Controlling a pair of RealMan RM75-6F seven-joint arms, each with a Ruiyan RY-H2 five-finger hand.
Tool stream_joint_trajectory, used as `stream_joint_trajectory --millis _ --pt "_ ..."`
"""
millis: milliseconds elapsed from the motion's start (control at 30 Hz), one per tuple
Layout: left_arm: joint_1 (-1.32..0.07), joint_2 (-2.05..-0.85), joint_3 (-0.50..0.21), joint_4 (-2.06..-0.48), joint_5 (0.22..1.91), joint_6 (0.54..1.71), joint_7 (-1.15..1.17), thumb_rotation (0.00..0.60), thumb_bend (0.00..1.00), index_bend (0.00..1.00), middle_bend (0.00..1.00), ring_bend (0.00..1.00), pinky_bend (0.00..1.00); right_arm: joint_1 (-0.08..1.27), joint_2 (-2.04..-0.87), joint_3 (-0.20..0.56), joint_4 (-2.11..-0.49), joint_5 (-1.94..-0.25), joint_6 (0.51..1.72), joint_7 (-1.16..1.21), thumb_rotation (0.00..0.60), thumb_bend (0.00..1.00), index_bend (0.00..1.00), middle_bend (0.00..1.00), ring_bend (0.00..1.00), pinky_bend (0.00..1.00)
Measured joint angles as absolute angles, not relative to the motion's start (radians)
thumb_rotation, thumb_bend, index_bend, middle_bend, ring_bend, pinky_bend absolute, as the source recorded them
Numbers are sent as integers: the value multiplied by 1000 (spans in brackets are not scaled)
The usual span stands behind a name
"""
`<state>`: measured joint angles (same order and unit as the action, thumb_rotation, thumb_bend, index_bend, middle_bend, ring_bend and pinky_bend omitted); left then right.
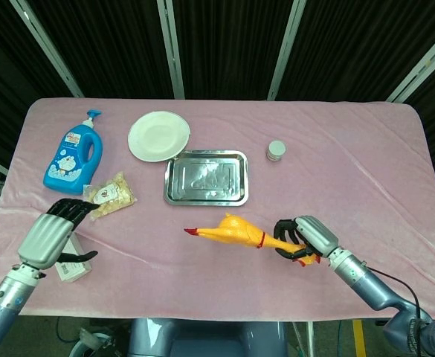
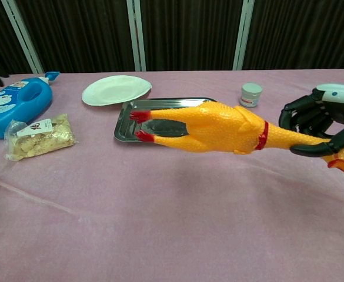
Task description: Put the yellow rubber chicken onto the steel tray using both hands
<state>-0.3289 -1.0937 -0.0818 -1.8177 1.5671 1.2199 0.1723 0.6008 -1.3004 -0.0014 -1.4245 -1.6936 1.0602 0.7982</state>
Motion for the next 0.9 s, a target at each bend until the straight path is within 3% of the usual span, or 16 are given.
stream_joint_trajectory --millis 533,900 --pt "-596 -1297 -236 -1953 1265 969 330 600 104 230 207 157 167 676 -1358 60 -1473 -1625 997 664 600 520 1000 756 769 912" --pt "-752 -1476 -267 -1925 1031 946 526 600 110 234 222 159 167 702 -1367 85 -1529 -1594 985 613 600 520 1000 757 769 912"
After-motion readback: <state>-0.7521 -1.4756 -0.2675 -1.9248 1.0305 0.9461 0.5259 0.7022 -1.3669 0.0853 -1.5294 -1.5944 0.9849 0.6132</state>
